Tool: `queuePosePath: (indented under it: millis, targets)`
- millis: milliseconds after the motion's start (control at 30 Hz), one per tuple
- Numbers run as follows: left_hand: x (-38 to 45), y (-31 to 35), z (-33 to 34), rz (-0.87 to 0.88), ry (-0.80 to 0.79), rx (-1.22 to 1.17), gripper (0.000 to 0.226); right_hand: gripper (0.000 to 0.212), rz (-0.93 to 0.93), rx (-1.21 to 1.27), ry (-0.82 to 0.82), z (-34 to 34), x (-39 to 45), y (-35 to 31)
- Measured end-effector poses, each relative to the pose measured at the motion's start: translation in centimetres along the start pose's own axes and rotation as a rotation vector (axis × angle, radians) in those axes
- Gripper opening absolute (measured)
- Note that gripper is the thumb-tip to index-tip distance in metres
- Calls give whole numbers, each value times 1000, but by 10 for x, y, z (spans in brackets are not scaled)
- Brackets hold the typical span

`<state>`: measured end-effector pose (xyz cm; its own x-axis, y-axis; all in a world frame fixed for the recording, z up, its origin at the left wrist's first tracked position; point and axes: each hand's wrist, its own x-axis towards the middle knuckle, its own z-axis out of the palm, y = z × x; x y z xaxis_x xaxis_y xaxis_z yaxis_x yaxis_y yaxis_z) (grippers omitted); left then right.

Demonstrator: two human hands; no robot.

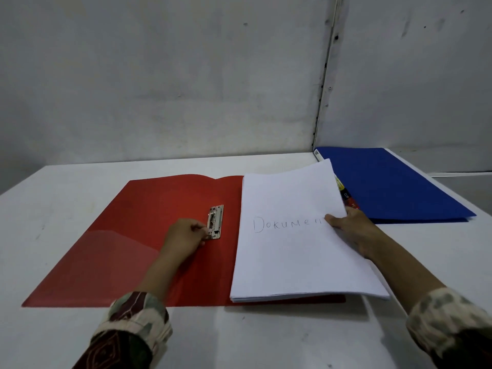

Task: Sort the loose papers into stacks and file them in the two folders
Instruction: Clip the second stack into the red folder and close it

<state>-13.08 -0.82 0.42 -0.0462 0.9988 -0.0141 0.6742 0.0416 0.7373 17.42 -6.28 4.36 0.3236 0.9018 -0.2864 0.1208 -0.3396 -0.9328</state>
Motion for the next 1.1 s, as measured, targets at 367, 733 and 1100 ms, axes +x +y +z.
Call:
queuePosePath:
  millis: [367, 733, 1100]
  targets:
    - [19, 5, -14, -160, -194, -19, 24, 31, -31, -122, 5, 22, 16, 2]
    - [16, -1, -12, -112, -109, 107, 36, 35, -54, -219, -2, 28, 23, 5]
    - [17, -5, -14, -109, -117, 124, 40, 32, -66, -216, 5, 29, 20, 7]
